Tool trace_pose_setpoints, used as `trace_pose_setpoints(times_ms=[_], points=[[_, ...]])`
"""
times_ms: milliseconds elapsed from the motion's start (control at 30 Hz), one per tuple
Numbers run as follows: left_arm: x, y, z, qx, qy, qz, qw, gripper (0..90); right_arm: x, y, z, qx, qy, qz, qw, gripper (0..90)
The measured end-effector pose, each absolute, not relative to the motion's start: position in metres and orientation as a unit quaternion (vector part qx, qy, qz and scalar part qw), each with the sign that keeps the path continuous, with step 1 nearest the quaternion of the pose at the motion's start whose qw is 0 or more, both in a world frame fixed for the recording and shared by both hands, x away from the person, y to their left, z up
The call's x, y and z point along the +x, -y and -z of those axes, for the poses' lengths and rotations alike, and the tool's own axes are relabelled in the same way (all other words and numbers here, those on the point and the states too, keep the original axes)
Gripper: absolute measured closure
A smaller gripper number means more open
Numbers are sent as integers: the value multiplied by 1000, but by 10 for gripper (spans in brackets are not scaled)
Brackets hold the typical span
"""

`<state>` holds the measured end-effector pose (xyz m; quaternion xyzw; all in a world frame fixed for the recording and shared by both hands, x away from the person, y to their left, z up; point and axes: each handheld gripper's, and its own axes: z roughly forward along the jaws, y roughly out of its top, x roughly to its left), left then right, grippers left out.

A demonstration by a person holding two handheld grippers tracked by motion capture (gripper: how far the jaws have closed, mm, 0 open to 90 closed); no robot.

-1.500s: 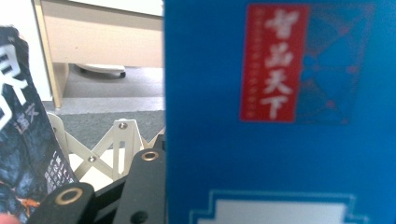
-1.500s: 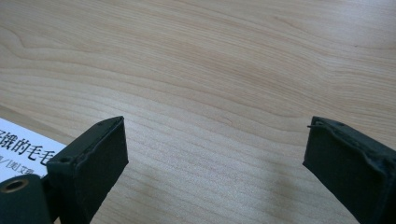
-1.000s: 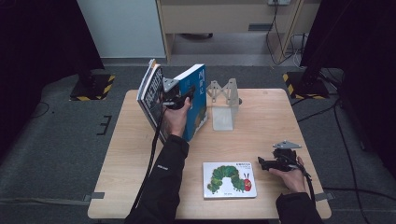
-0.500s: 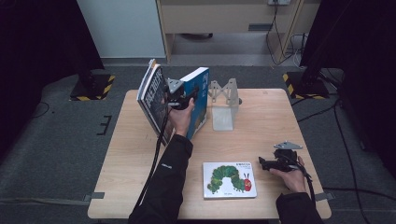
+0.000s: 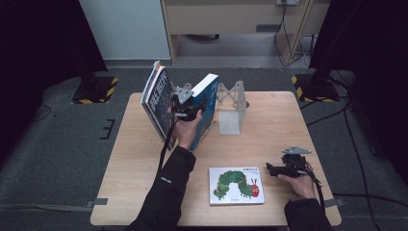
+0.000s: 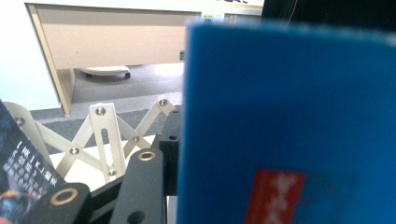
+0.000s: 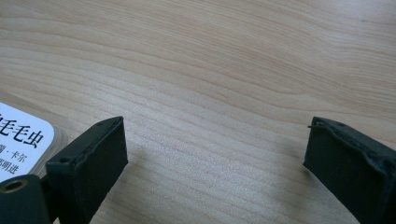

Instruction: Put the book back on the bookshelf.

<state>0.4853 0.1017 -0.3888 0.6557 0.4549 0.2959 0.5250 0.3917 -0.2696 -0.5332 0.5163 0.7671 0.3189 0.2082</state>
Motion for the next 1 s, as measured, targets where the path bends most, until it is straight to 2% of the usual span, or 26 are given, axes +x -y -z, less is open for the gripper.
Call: trace_pose_setpoints(times_ms=[567, 1000], points=[[447, -115, 399, 677, -443, -303, 504, 588, 391, 268, 532, 514, -770, -319, 203, 61], [441, -126, 405, 675, -439, -290, 518, 552, 391, 269, 531, 516, -768, -322, 200, 62]])
